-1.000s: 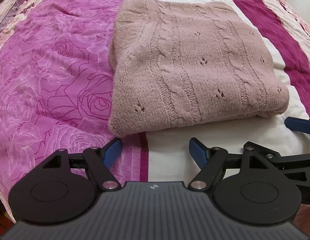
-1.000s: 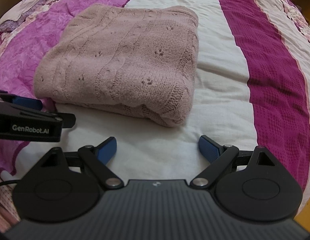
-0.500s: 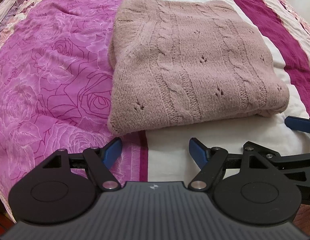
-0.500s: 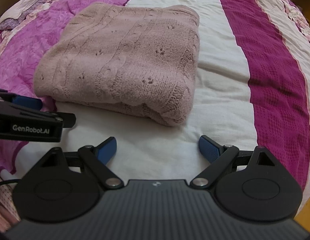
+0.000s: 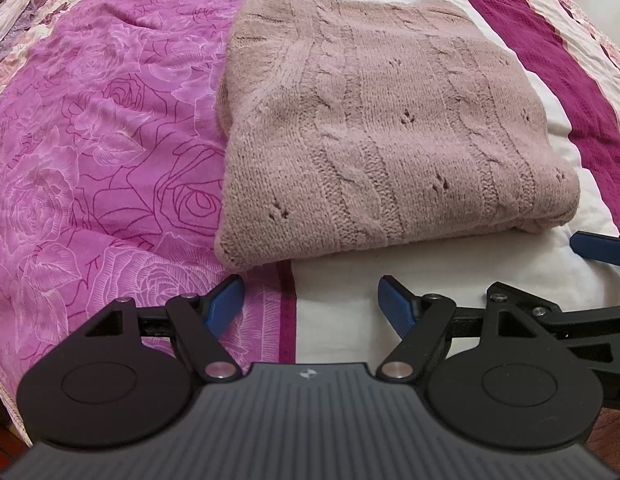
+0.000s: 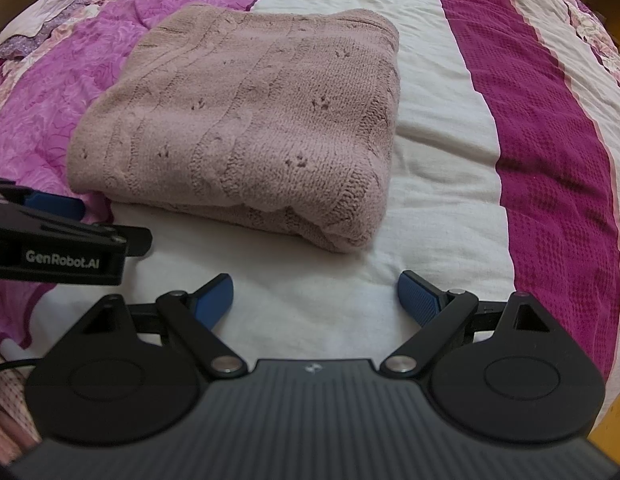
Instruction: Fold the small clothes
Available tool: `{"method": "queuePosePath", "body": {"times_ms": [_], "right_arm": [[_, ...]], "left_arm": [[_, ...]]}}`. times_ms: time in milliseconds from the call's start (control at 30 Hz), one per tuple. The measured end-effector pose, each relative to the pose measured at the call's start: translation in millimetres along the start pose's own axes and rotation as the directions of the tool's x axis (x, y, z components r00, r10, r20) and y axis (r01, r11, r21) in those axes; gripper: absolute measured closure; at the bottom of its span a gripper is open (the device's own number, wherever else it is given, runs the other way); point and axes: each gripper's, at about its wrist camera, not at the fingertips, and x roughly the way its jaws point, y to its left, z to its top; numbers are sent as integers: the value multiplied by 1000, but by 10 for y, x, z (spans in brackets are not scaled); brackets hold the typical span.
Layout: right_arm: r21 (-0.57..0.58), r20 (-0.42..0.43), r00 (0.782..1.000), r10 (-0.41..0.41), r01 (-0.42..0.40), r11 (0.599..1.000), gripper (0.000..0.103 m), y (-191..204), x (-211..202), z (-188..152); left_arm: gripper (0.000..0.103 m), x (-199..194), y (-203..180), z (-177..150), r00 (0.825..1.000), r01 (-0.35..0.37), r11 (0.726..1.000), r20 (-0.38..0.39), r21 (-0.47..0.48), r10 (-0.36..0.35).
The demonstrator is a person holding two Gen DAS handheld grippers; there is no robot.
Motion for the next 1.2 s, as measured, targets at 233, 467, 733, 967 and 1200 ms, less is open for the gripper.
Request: {"method": "queuePosePath", "body": {"times_ms": [233,467,733,967,1200], "right_arm": [[0,-2,1000,0,0,1000,11,-5,1,-1],[-1,-3,1000,1,-1,1000,11,0,2,-5],[2,-3,1000,3,-3,1000,11,-7,17,8],[2,-4,1000,3,-3,1000,11,-4,15,6],[2,-5,1000,3,-3,1000,11,-1,18,8]], "left_arm": [[23,7,-1,-7,1000,2,1000,-2,0,-2],[23,16,6,11,1000,3,1000,-9,6,-3],[23,23,6,14,1000,4,1000,-11,4,-4],[23,28,9,20,1000,6,1000,-14,3,-6],[23,31,10,24,1000,6,1000,-15,3,-6]]}}
